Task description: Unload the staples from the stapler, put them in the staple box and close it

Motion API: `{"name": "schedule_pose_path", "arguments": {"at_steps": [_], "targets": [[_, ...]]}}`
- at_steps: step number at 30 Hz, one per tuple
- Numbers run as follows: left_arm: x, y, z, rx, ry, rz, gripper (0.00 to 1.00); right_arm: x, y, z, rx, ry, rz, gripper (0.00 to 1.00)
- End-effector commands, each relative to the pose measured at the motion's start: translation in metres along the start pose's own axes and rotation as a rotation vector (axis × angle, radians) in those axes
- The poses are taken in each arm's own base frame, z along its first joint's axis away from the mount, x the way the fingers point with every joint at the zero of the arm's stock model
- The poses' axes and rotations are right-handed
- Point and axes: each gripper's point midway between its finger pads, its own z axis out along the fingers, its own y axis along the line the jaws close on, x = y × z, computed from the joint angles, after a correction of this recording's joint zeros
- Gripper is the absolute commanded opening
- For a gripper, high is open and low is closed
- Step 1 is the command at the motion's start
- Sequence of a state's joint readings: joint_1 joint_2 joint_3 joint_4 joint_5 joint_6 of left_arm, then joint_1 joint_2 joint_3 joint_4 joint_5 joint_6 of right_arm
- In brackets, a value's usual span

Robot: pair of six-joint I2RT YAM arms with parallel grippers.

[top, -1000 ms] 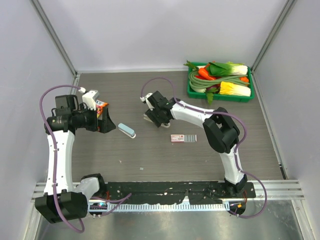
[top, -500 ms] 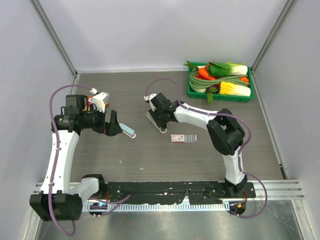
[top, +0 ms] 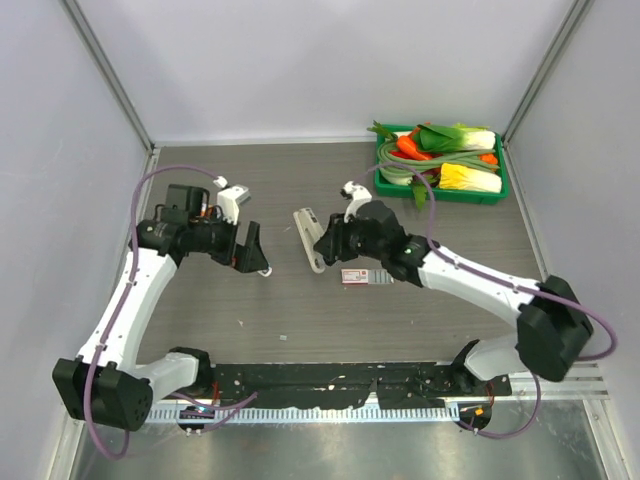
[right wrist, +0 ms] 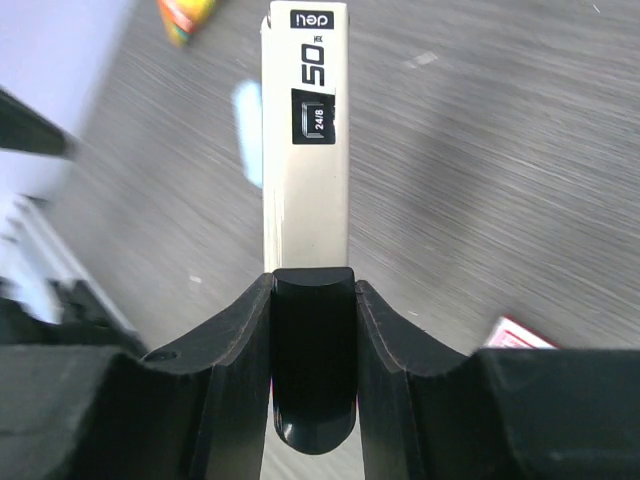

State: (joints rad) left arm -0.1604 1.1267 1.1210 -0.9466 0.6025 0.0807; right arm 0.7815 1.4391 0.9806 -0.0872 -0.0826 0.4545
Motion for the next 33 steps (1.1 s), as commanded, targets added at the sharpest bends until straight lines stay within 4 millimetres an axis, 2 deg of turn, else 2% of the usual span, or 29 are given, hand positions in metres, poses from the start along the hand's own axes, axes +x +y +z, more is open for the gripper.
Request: {"name": "schedule_pose_path", "arguments": {"at_steps": [1,2,5,10,15,21,26,28,29,31,32,33], "targets": [[-0.007,-0.016,0.014,0.020,-0.021,0.056,1.00,-0.073,0.062,-0.042,-0.282,-0.328,0.218,0.01],[-0.006,-0.024,0.017,0.036,-0.013,0.075,1.00,-0.081,0.069,-0.048,-0.316,-0.367,0.236,0.01],[-0.005,-0.037,0.023,0.067,-0.004,0.102,1.00,-0.081,0.080,-0.058,-0.368,-0.402,0.284,0.01],[-0.007,-0.042,0.031,0.097,0.000,0.116,1.00,-0.080,0.098,-0.071,-0.454,-0.435,0.348,0.01],[-0.010,-0.052,0.041,0.127,0.003,0.169,1.00,-0.075,0.106,-0.075,-0.455,-0.455,0.372,0.01],[-0.003,-0.064,0.051,0.185,0.025,0.184,1.00,-0.073,0.118,-0.074,-0.481,-0.448,0.377,0.01],[0.002,-0.061,0.054,0.169,0.035,0.213,0.87,-0.076,0.120,-0.075,-0.487,-0.453,0.378,0.01],[0.001,-0.062,0.053,0.171,0.027,0.223,0.78,-0.074,0.120,-0.073,-0.491,-0.447,0.384,0.01],[0.002,-0.061,0.053,0.171,0.029,0.223,0.68,-0.075,0.121,-0.074,-0.498,-0.450,0.389,0.01],[0.002,-0.061,0.053,0.166,0.025,0.231,0.56,-0.073,0.121,-0.073,-0.502,-0.443,0.398,0.01],[0.002,-0.059,0.054,0.160,0.029,0.230,0.44,-0.072,0.120,-0.072,-0.503,-0.440,0.399,0.01],[0.001,-0.059,0.053,0.157,0.027,0.239,0.38,-0.071,0.120,-0.073,-0.504,-0.439,0.404,0.01]]}}
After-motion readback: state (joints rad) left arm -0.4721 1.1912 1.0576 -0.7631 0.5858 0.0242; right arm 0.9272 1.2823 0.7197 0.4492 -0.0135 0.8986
